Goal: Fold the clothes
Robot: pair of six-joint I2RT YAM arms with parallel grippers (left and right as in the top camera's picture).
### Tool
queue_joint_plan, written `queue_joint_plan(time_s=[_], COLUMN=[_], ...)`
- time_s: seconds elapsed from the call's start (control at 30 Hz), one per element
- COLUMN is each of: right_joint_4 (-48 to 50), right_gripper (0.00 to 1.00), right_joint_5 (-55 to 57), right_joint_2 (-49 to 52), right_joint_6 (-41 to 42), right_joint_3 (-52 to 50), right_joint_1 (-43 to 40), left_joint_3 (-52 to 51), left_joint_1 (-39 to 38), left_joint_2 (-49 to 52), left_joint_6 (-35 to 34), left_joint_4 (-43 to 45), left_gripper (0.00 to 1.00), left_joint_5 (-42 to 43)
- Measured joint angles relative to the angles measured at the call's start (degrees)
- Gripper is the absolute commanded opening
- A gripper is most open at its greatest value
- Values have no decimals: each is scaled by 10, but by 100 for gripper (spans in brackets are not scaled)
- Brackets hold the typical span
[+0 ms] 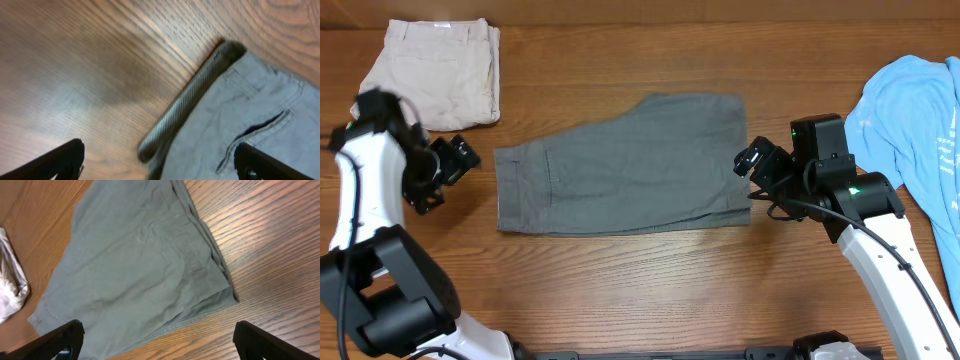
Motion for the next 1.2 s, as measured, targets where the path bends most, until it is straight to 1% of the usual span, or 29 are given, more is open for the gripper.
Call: queue_joint_plan(time_s=[0.1, 0.17, 0.3, 0.37, 0.47, 0.63, 0.83, 1.2], right_joint_4=[0, 0, 5, 5, 6, 6, 6, 11], right_gripper=[100, 100, 100, 100, 100, 100, 100, 100], right_joint_5=[-9, -12, -14, -14, -14, -14, -16, -18], right_joint_2=[0, 0, 0, 0, 0, 2, 5, 5], right_joint_6=[0, 0, 0, 0, 0, 0, 0, 0], right_joint_3=[0, 0, 0, 0, 0, 0, 0, 0], right_joint_1=[0, 0, 0, 0, 0, 0, 0, 0], left_joint_3=[-61, -91, -139, -149, -154, -154, -154, -140], left_joint_1=[39, 50, 53, 50, 41, 20, 14, 14], left_joint_2=[0, 0, 0, 0, 0, 8, 48, 70], left_joint_6=[42, 59, 105, 122, 143, 158, 161, 172], left_joint_4=[74, 117, 192, 209, 217, 224, 224, 226], left_gripper=[97, 95, 95, 95, 94, 94, 93, 82], left_joint_5=[56, 82, 151, 178, 197, 196, 181, 202])
